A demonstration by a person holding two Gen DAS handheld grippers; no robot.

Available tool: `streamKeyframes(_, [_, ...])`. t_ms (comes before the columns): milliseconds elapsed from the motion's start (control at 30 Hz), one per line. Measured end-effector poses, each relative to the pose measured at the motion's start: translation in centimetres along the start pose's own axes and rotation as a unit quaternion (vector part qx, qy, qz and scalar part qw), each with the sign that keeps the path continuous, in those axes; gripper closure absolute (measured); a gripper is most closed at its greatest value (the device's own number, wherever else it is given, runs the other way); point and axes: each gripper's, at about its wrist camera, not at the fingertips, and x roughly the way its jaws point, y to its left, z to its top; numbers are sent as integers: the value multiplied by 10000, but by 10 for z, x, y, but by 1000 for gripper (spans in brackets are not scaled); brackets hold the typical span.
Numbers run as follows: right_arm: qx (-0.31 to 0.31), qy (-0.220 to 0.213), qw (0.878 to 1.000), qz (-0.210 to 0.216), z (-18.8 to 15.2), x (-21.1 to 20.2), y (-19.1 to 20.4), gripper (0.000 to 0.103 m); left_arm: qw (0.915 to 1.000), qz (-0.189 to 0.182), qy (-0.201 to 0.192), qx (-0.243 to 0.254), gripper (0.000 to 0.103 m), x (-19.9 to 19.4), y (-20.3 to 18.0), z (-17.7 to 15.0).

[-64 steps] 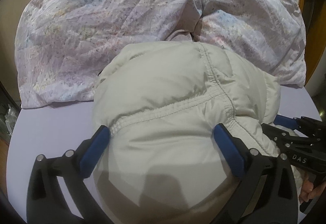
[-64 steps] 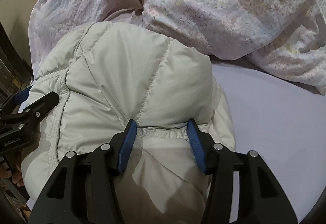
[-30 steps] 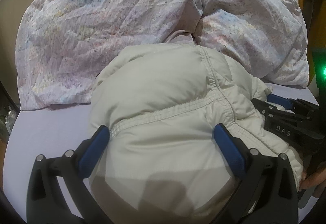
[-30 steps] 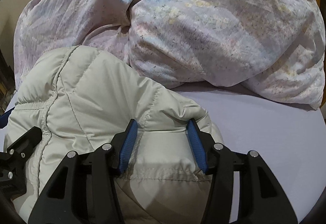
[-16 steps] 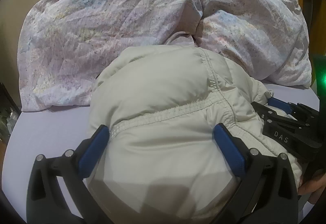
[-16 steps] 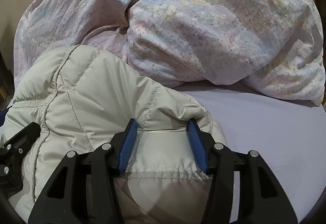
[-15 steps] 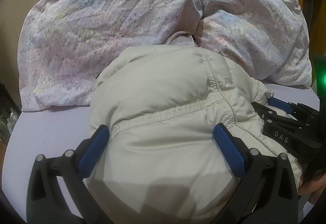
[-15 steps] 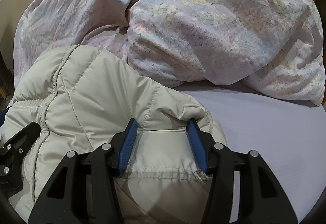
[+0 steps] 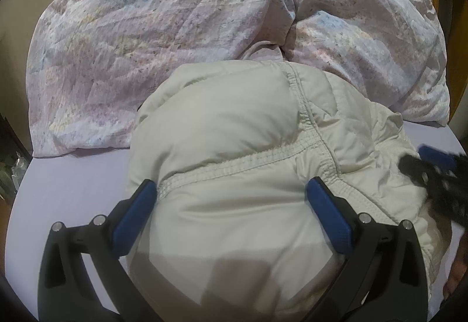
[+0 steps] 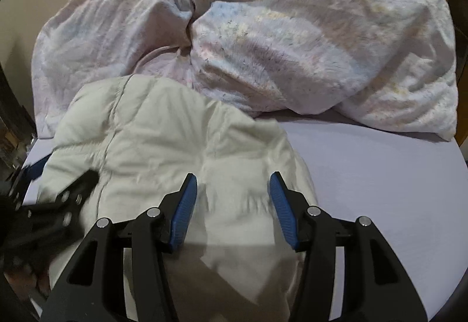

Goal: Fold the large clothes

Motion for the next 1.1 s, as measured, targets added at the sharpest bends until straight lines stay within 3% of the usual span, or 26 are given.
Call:
streamKeyframes(133, [-182,224,9996,-41,-9,16,4,48,10000,34,-14,22,2,0,-2,-1])
streamKeyframes(300, [15,425,9991,88,-9,24,-3,45,9999,90,72,64,2,2,-3,0])
streamKeyframes(500, [127,282,9995,85,-9,-18,-4,45,9999,-13,103,-54,2,-20,6,-2])
streamKeyframes(567, [141,351,9993,-12,-20,-20,-6,41,9999,-51,70,-112,2,-23,9,-6])
streamKeyframes(633, [209,639,9977,-21,-27,-8,-10,29,9997,-98,130,-161,2,-21,10,-9])
streamKeyframes(733, [714,1049,9919,-1,-18,-4,-23,23,9993,-48,280,-254,2,-25,8,-4])
streamKeyframes(800, [627,1003,9930,-64,-16,-15,-21,20,9989,-105,314,-344,2,-33,10,-2])
streamKeyframes(900, [447,783,9959,-68,-15,-41,-15,7,9987,-213,214,-413,2,-55,15,-4])
streamKeyframes(1100, [450,511,9976,87,-20,-93,-9,6,9980,-289,173,-529,2,-104,25,-22])
